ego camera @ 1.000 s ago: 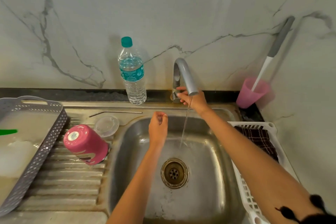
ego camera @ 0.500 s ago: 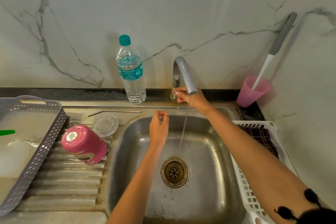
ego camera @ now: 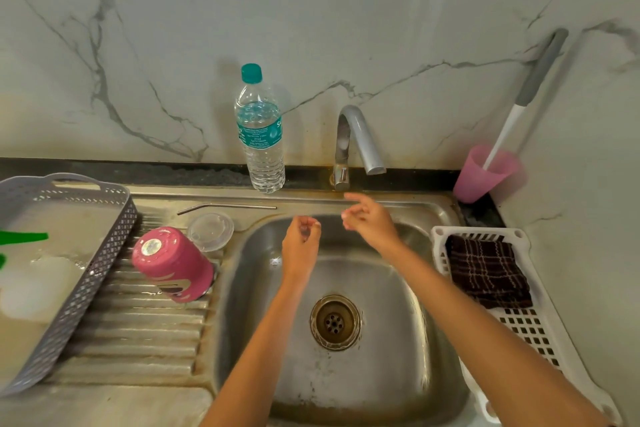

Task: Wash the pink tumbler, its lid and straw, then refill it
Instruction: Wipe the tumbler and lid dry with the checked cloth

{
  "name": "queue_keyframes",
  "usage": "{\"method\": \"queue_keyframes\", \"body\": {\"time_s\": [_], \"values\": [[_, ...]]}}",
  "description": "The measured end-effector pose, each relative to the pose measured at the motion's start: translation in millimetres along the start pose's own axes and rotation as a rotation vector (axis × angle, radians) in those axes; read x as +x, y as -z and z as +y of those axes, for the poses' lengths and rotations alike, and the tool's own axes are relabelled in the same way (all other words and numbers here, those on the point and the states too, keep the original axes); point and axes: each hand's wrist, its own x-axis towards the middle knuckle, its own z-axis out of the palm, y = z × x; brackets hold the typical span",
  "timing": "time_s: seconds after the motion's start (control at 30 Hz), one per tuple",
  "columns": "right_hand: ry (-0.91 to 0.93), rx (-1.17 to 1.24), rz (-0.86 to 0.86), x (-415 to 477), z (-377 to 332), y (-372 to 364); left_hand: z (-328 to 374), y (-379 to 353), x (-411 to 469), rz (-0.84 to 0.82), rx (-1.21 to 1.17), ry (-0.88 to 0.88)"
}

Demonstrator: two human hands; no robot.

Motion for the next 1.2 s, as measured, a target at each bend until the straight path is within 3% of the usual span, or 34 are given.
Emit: {"method": "queue_keyframes", "body": {"time_s": [0.13, 0.3, 0.5, 0.63, 0.87, 1.07, 1.2], "values": [[-0.001, -0.132, -0.07, -25, 17, -30, -7, 34, -30, 0.059, 0.0, -0.013], [0.061, -0.123, -0.215, -44, -3, -80, -23, 95, -72, 0.219, -0.075, -0.055], [0.188, -0.126, -0.364, -55, -35, -135, -45, 156, -90, 0.541, 0.035, -0.095], [0.247, -0.124, -0.422, -58, -51, -157, -51, 172, -84, 0.671, 0.039, -0.044], [0.269, -0.143, -0.443, -55, -55, -160, -51, 190, -49, 0.336, -0.101, -0.109], [0.251, -0.111, -0.419, -57, -46, -144, -38, 185, -47, 0.317, -0.104, -0.153], [0.233, -0.114, -0.331, -58, -30, -113, -29, 159, -52, 0.193, -0.165, -0.146]]}}
